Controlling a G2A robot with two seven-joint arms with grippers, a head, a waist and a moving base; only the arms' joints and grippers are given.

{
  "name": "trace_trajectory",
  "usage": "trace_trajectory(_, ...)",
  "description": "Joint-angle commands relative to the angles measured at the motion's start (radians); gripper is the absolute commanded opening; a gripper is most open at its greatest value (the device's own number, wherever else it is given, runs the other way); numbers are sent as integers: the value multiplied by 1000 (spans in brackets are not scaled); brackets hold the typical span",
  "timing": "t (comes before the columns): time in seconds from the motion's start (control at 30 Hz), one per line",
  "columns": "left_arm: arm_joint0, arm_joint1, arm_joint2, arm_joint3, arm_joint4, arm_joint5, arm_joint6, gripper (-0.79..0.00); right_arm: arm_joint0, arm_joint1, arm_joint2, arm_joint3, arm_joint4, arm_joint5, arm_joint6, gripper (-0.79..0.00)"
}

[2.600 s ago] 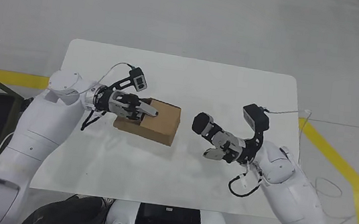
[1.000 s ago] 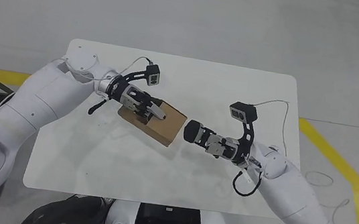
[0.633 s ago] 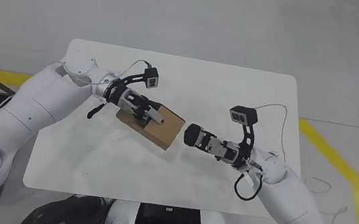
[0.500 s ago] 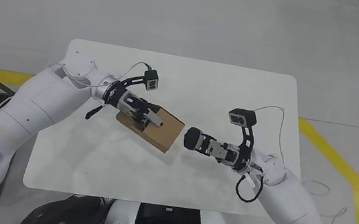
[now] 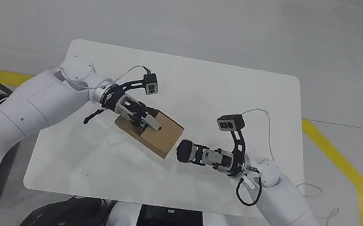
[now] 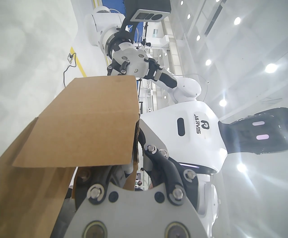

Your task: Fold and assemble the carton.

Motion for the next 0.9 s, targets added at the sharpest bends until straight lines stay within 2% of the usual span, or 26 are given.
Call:
trace_trajectory(0.0, -12, 0, 20, 3, -12, -4, 0, -785, 8, -8, -13, 1, 6, 9, 9, 0)
trace_trajectory(0.47, -68, 0, 113, 11, -68, -22, 0, -785, 31, -46, -25, 20, -5, 8, 8, 0)
trace_trajectory(0.87, -77, 0, 131, 4, -77, -22, 0, -785, 33, -70, -20, 24, 16, 21, 21, 0)
